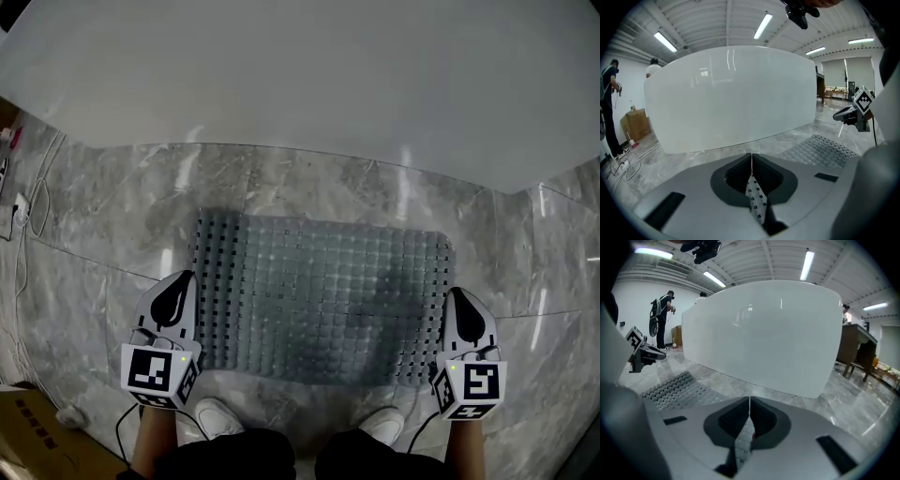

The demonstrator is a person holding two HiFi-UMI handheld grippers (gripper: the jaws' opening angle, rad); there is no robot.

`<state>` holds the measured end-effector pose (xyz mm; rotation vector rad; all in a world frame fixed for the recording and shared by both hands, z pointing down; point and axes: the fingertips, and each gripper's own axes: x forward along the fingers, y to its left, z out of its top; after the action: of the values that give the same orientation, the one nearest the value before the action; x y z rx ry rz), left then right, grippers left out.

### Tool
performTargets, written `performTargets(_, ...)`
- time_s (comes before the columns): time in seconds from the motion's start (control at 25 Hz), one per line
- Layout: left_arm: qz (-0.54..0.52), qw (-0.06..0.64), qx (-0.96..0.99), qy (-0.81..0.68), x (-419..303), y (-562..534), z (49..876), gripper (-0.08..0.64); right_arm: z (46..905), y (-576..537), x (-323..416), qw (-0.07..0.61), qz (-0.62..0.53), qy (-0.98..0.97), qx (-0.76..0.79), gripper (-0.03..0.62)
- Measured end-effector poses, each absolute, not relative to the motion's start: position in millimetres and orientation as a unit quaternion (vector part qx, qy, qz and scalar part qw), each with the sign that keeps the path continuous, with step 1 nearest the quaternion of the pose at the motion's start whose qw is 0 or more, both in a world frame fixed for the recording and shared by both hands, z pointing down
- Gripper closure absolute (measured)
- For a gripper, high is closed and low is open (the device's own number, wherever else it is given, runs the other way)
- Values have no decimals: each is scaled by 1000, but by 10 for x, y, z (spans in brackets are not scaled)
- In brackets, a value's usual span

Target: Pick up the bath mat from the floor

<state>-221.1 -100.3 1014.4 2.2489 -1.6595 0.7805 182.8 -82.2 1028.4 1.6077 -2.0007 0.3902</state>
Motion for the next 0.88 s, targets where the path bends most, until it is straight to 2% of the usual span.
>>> performTargets(0.2,302,163,765,-545,-2260,-905,10481,538,10515,-698,1850,286,174,-734,591,569)
performTargets(0.24,313,179,763,-537,-2269,-859,10573,473,10592,-651,1857,289,190,-733,586,547)
performTargets(0.28,325,199,758,-529,-2286,-804,10683,366,10689,-597,1868,293,212,-730,579,447)
performTargets(0.32,337,219,751,-523,-2312,-751,10797,292,10796,-543,1885,298,235,-726,574,393)
performTargets(0.48,364,282,718,-522,-2467,-606,11146,212,11166,-324,1983,346,286,-700,555,330)
performTargets(0.6,385,321,690,-522,-2587,-506,11386,192,11457,-129,2069,387,336,-672,535,287)
performTargets(0.88,453,360,634,-513,-2865,-295,11879,172,11998,209,2346,459,408,-599,514,262)
